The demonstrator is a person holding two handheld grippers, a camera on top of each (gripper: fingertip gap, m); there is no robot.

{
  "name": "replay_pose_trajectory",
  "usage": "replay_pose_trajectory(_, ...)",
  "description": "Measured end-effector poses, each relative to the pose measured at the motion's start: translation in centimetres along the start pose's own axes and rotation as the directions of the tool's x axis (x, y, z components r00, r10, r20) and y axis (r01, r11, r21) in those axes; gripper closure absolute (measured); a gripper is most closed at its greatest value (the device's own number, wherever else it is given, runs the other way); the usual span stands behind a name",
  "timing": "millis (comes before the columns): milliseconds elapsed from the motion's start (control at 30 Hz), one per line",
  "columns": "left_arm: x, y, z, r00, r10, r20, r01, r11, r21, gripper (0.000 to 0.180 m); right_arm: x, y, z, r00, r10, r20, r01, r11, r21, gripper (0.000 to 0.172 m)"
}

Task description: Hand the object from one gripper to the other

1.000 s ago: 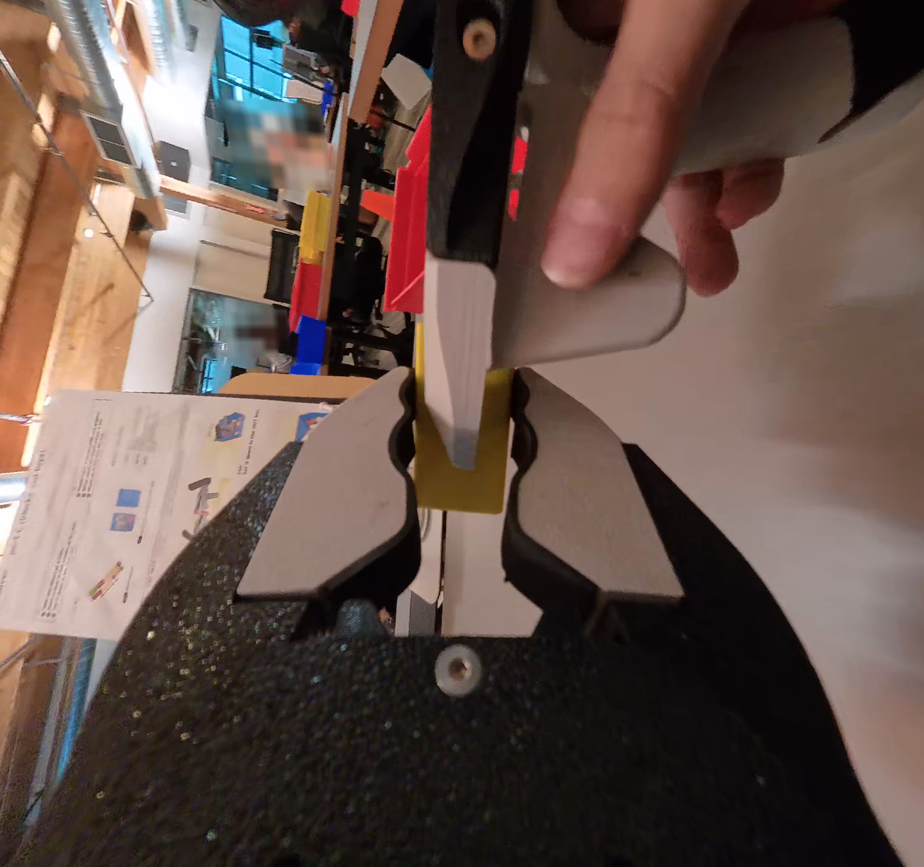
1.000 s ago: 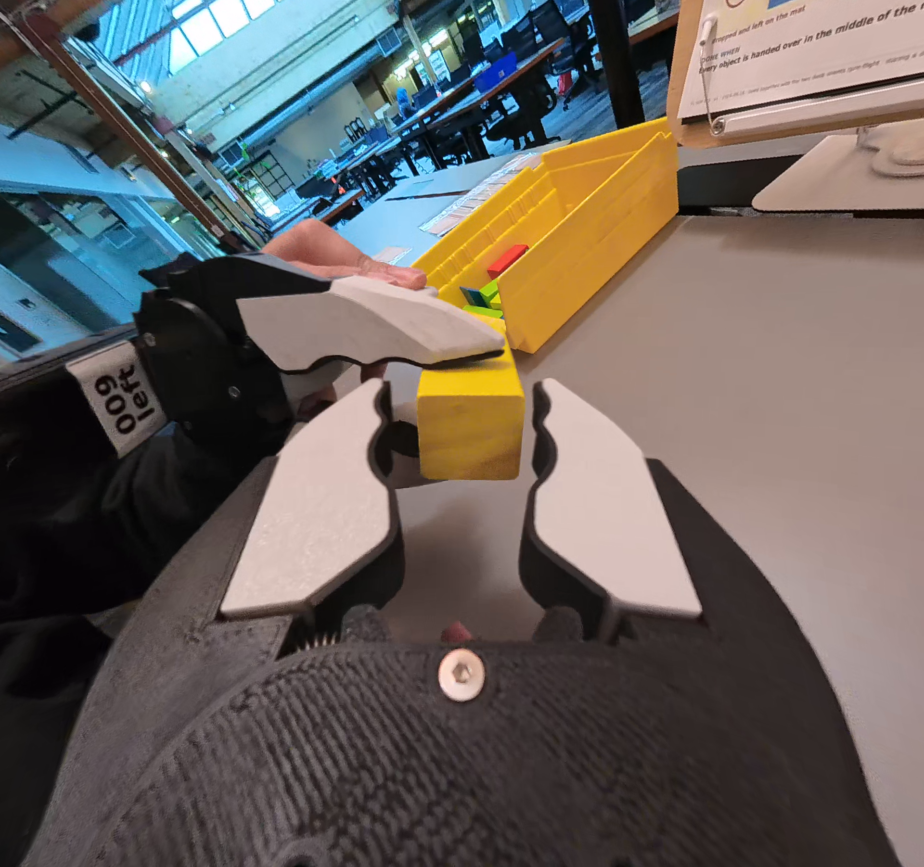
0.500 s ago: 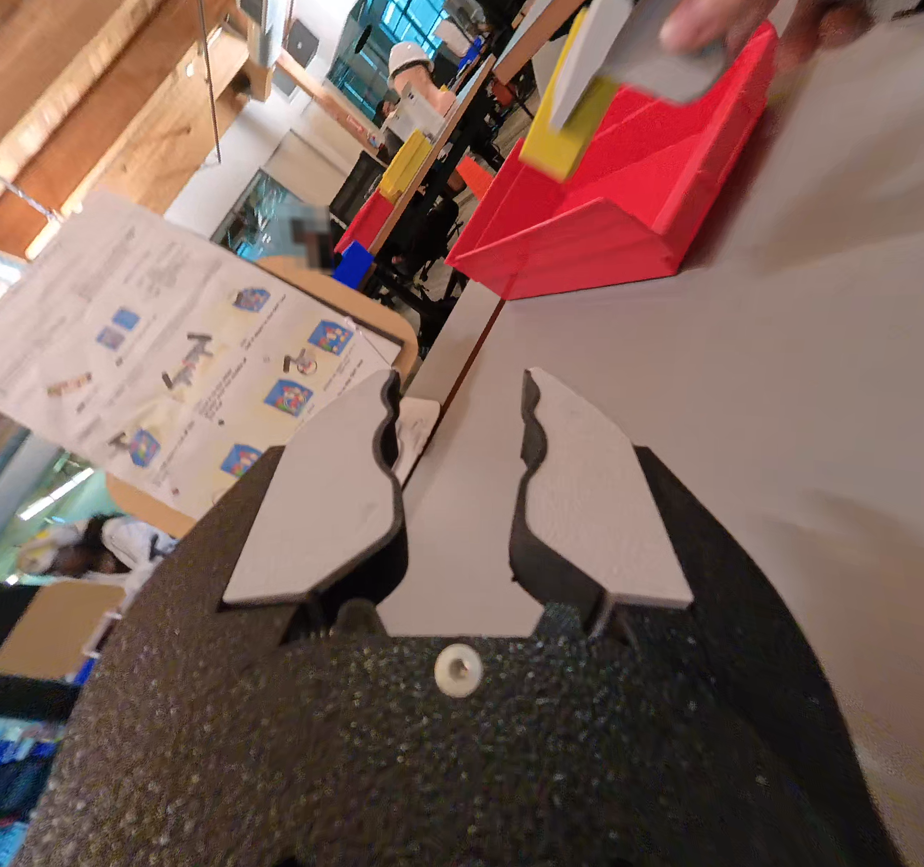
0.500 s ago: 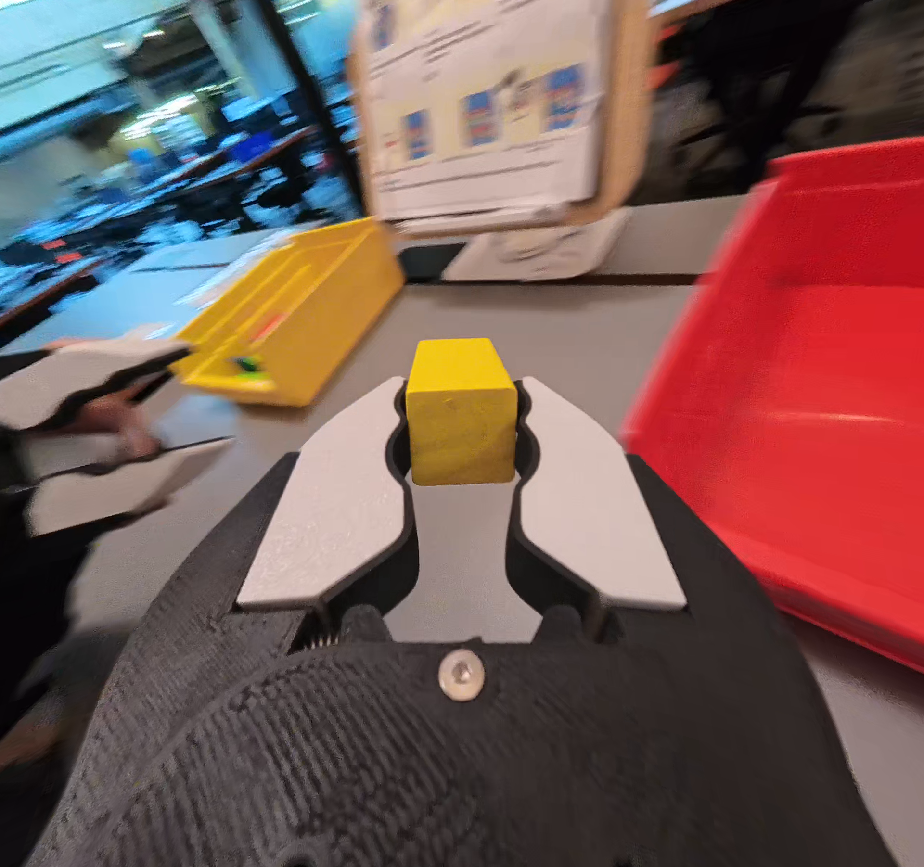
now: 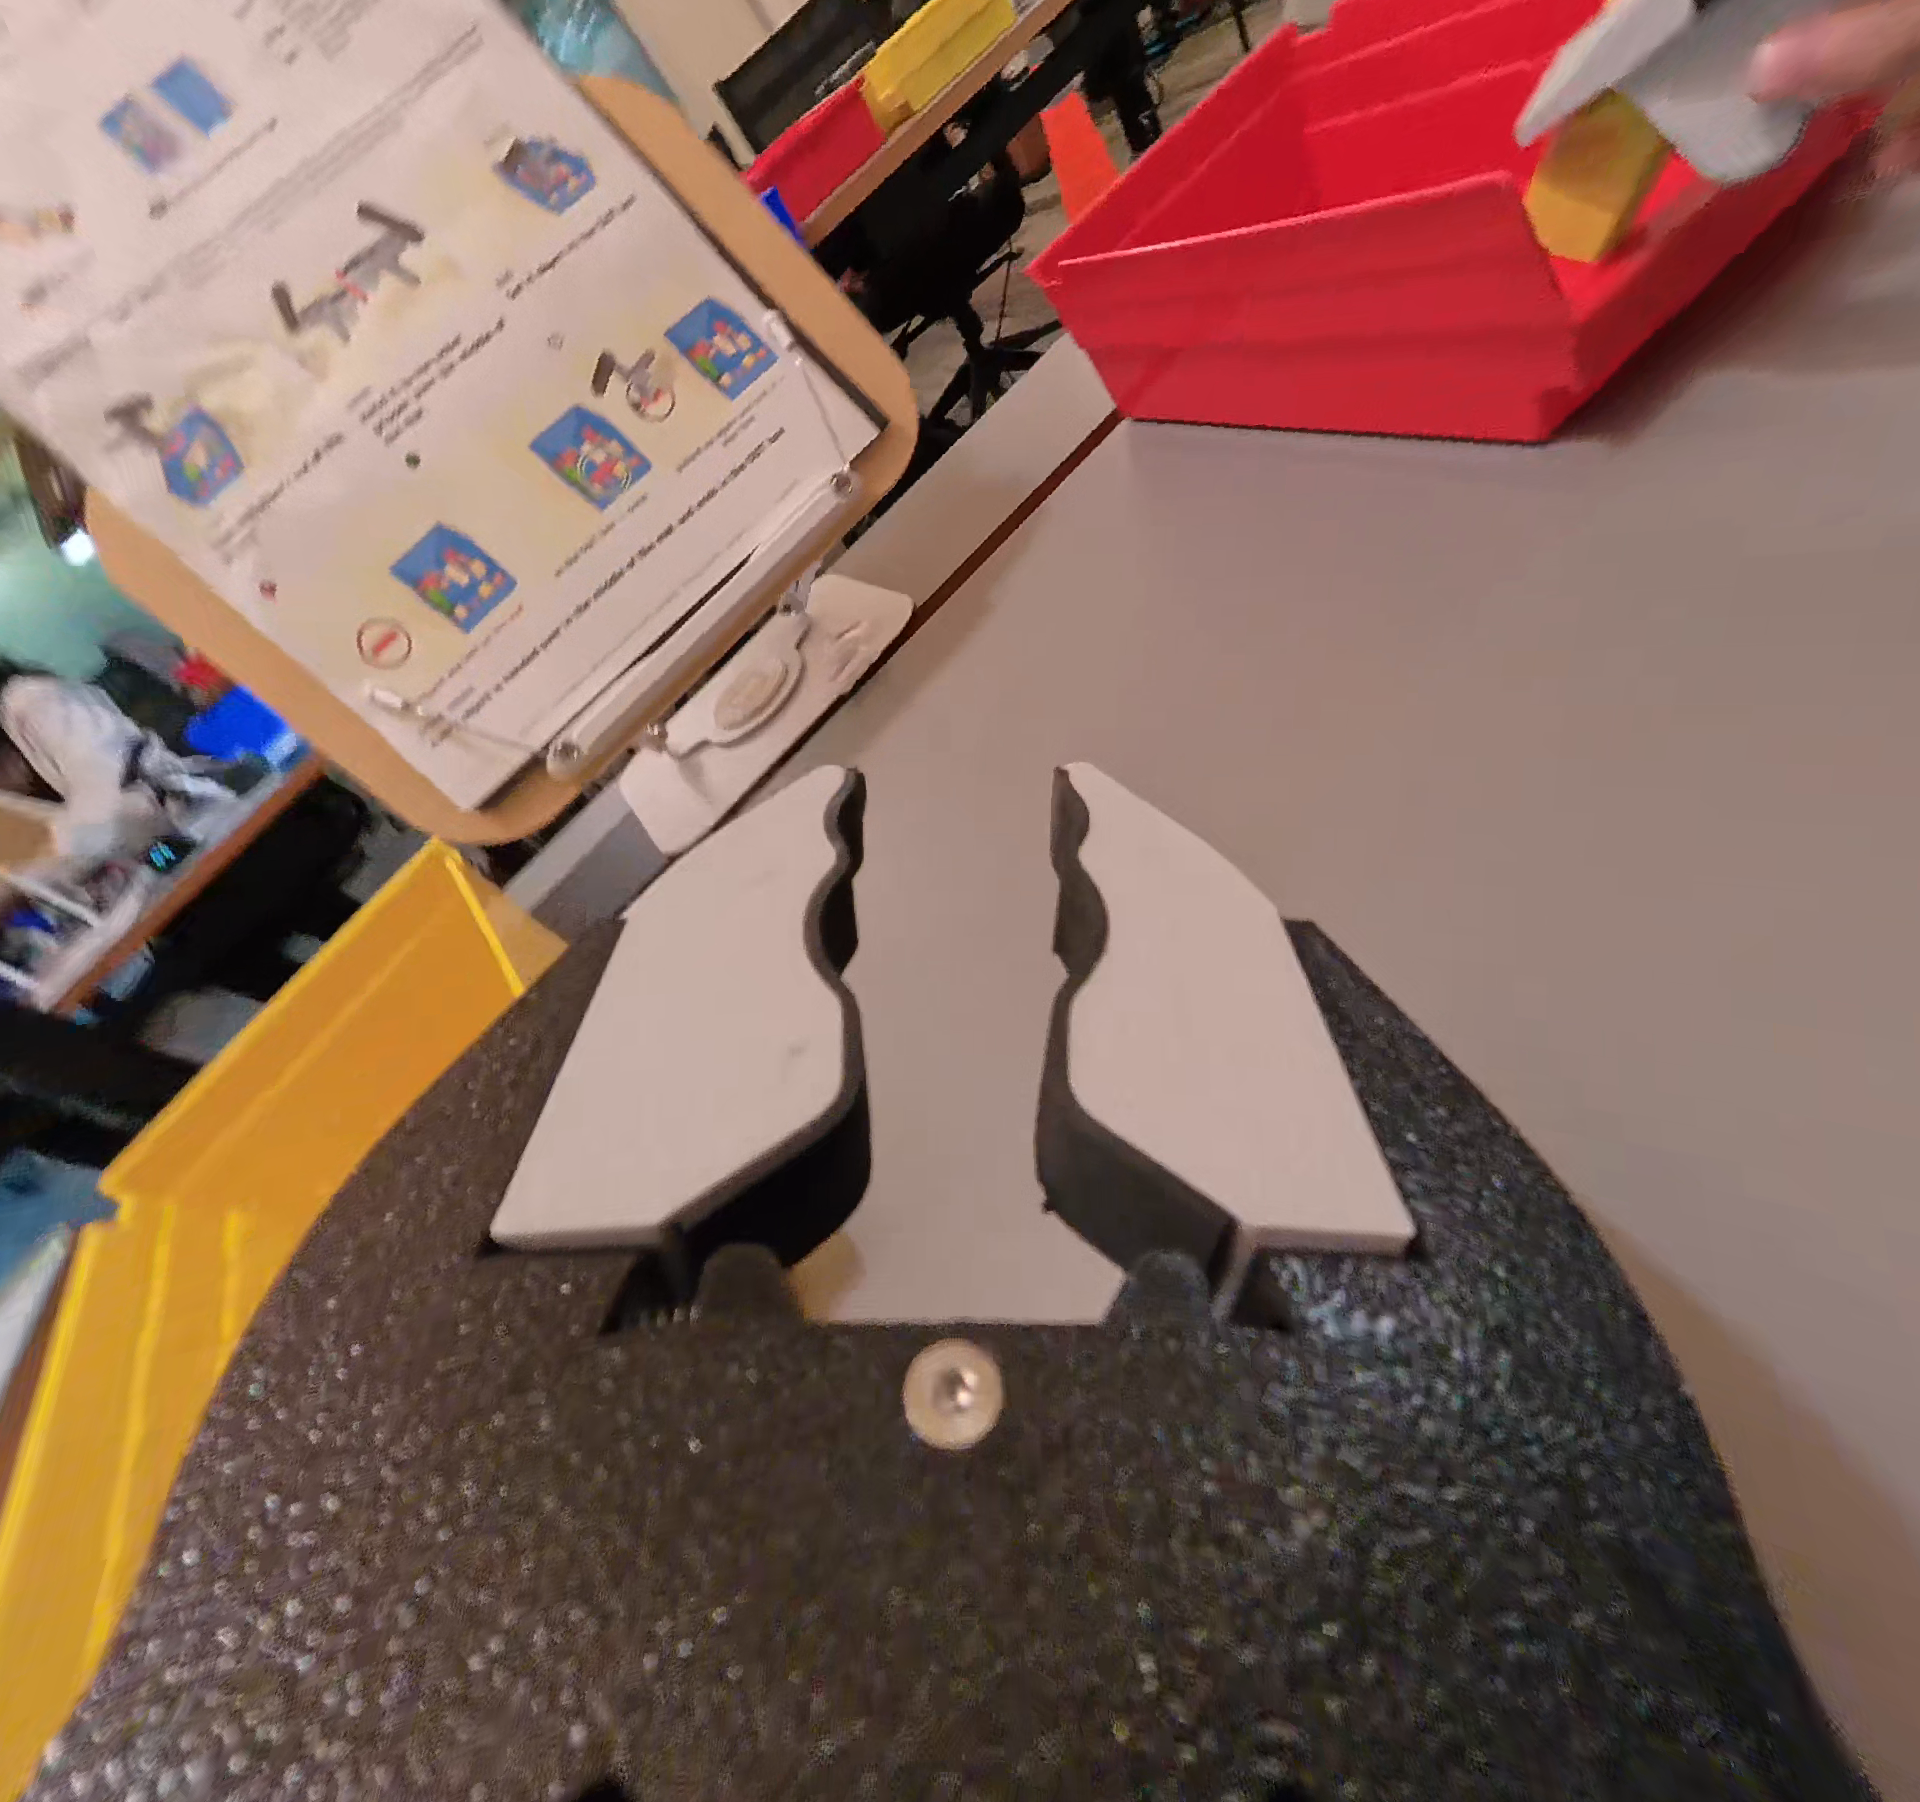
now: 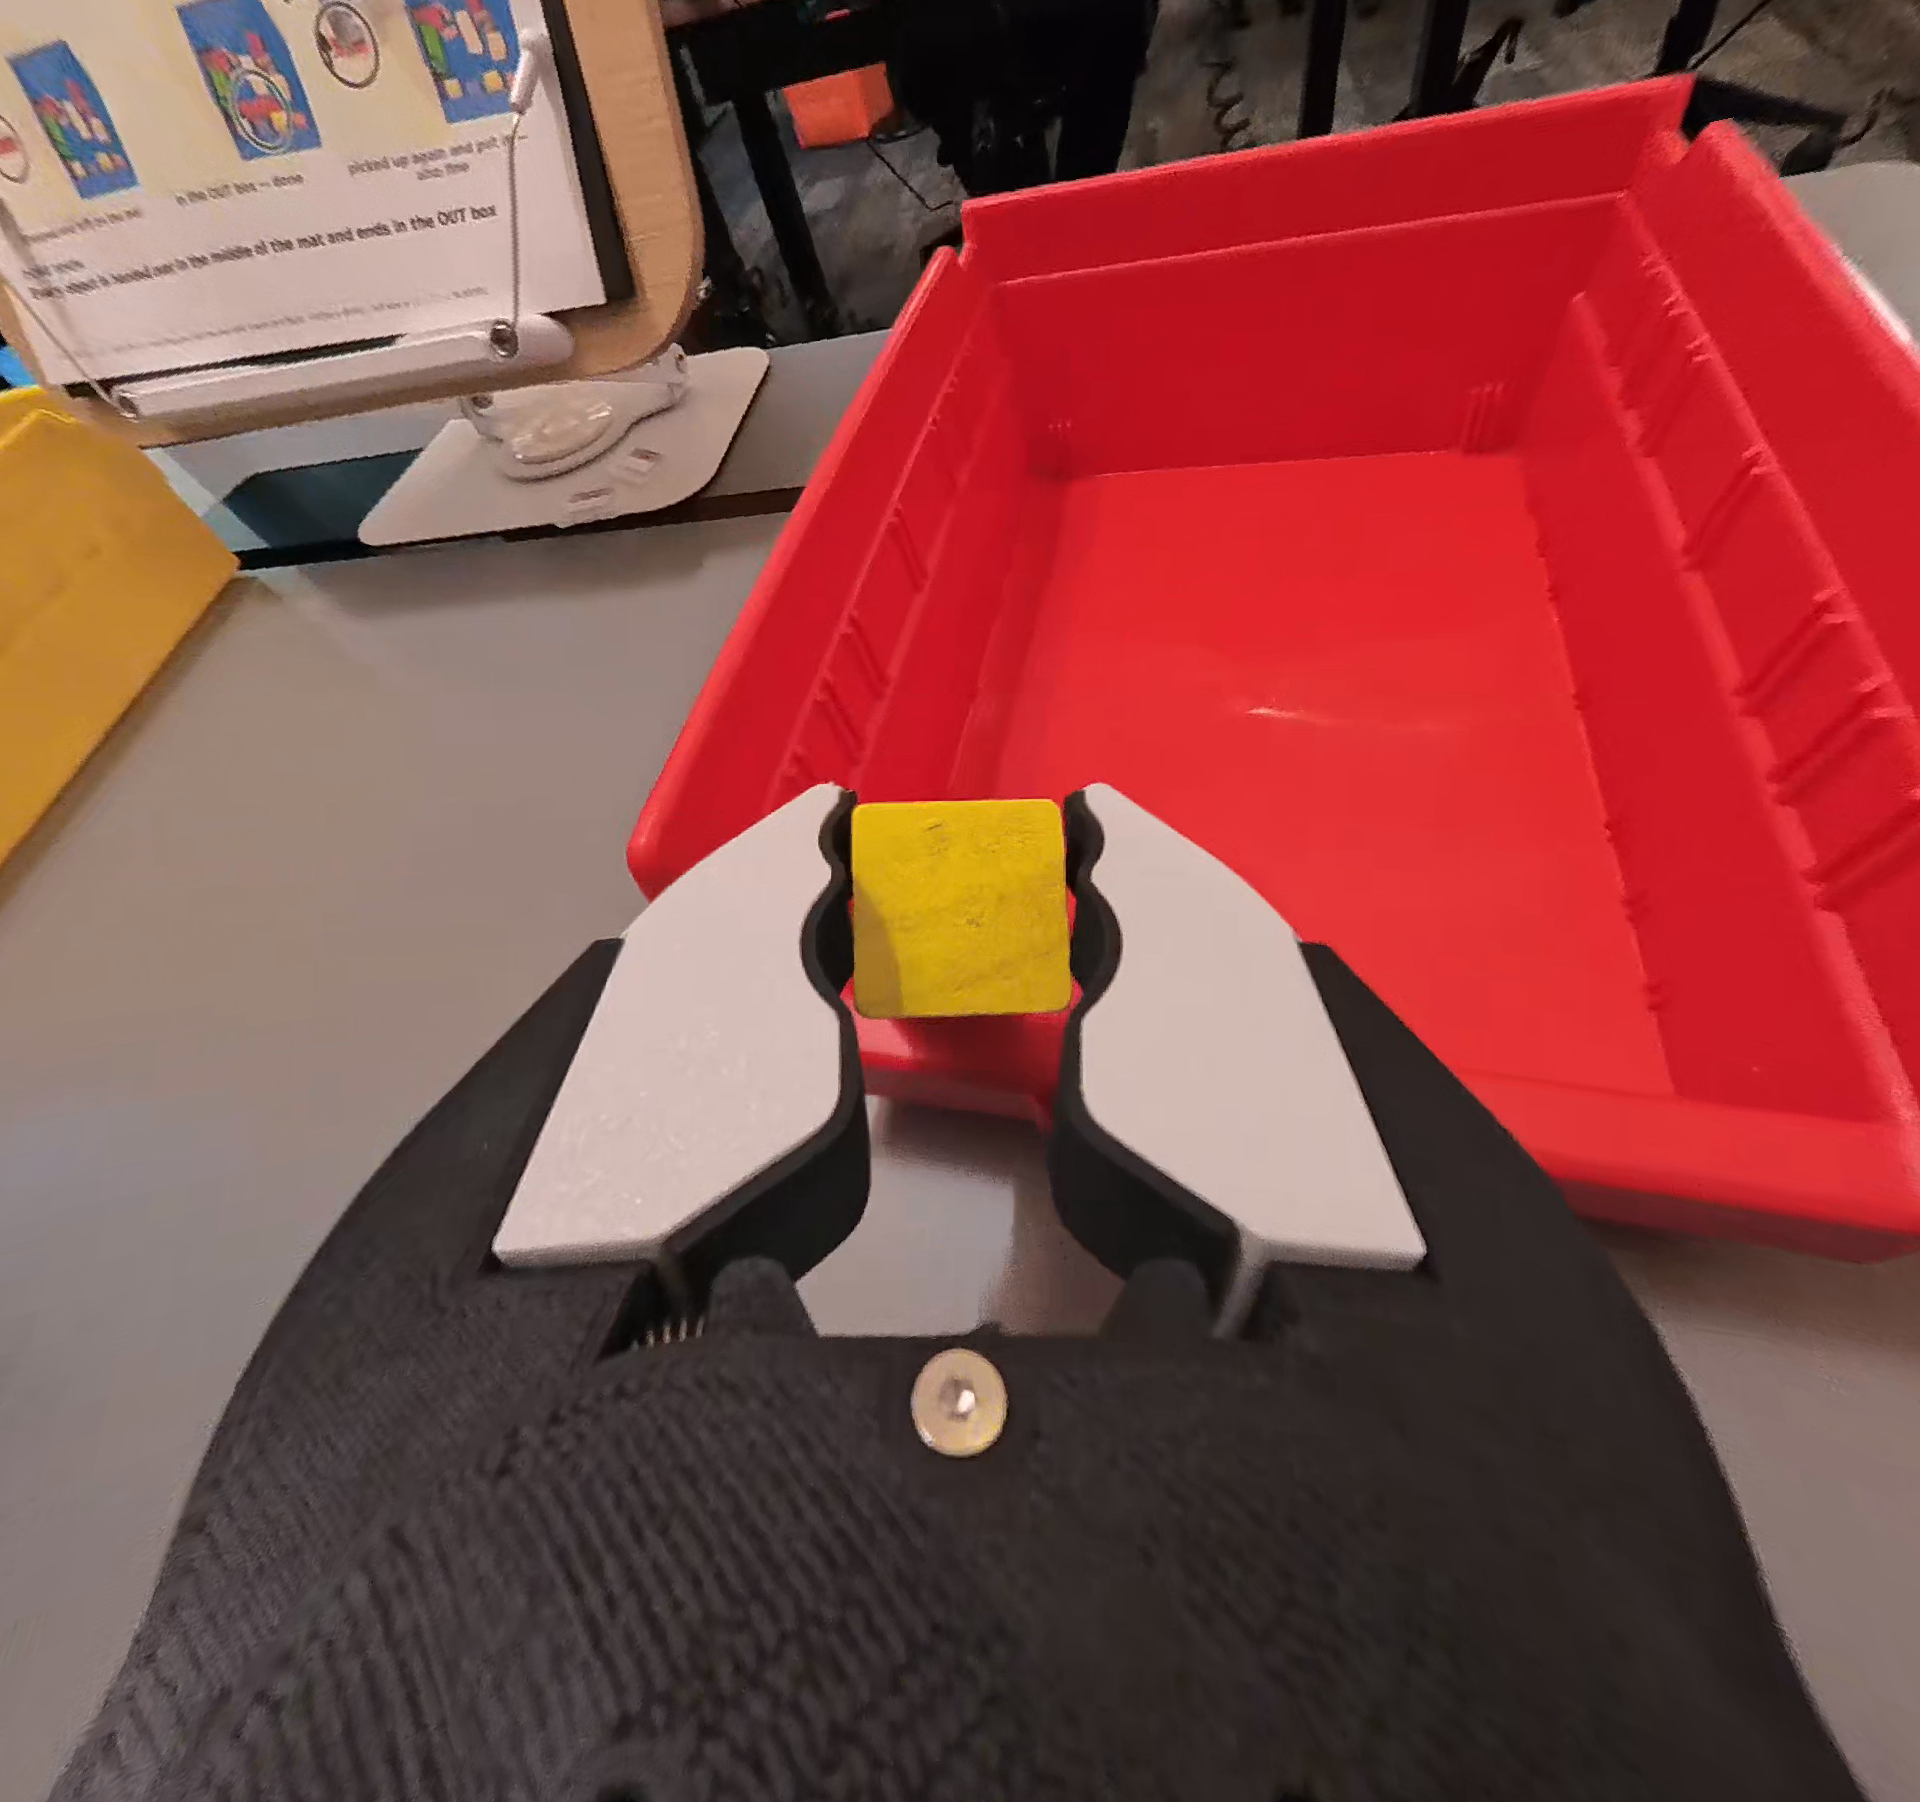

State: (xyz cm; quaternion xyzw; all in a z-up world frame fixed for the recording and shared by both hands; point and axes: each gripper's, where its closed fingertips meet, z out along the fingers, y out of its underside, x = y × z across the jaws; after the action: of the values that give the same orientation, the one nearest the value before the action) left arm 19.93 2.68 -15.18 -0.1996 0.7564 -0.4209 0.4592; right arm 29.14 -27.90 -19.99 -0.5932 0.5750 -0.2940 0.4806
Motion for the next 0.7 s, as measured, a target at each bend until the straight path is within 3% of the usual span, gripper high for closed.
replay_pose_trajectory(233, -7.8, 4.0, -1.6, 0.953, -0.267, 0.141, 0.282, 0.954, -0.102, 0.146, -1.0, -1.4, -0.5, 0.999, 0.012, 0.048, -0.016, 0.997, 0.081, 0.126)
replay_pose_trajectory(333, -11.6, 6.4, -2.1, 0.920, -0.342, 0.191, 0.374, 0.912, -0.169, 0.146, -0.1, -1.6, -0.8, 1.000, 0.011, 0.011, -0.012, 0.996, 0.091, 0.106)
replay_pose_trajectory(400, -14.1, 8.0, -2.1, 0.910, -0.360, 0.207, 0.401, 0.891, -0.213, 0.144, -0.1, -1.7, -1.1, 1.000, 0.009, 0.017, -0.010, 0.997, 0.075, 0.103)
replay_pose_trajectory(467, -16.3, 9.8, -1.5, 0.921, -0.344, 0.182, 0.384, 0.881, -0.276, 0.141, -0.4, -2.0, -1.4, 0.999, 0.003, 0.034, -0.006, 0.997, 0.077, 0.101)
replay_pose_trajectory(567, -17.6, 13.9, -0.1, 0.950, -0.310, 0.042, 0.290, 0.824, -0.486, 0.137, -1.1, -2.5, -1.9, 0.999, -0.023, 0.045, 0.020, 0.996, 0.083, 0.098)
replay_pose_trajectory(700, -18.0, 17.6, 1.7, 0.957, -0.144, -0.253, -0.040, 0.796, -0.603, 0.137, -3.0, -2.6, -2.3, 0.991, -0.091, 0.094, 0.086, 0.995, 0.058, 0.096)
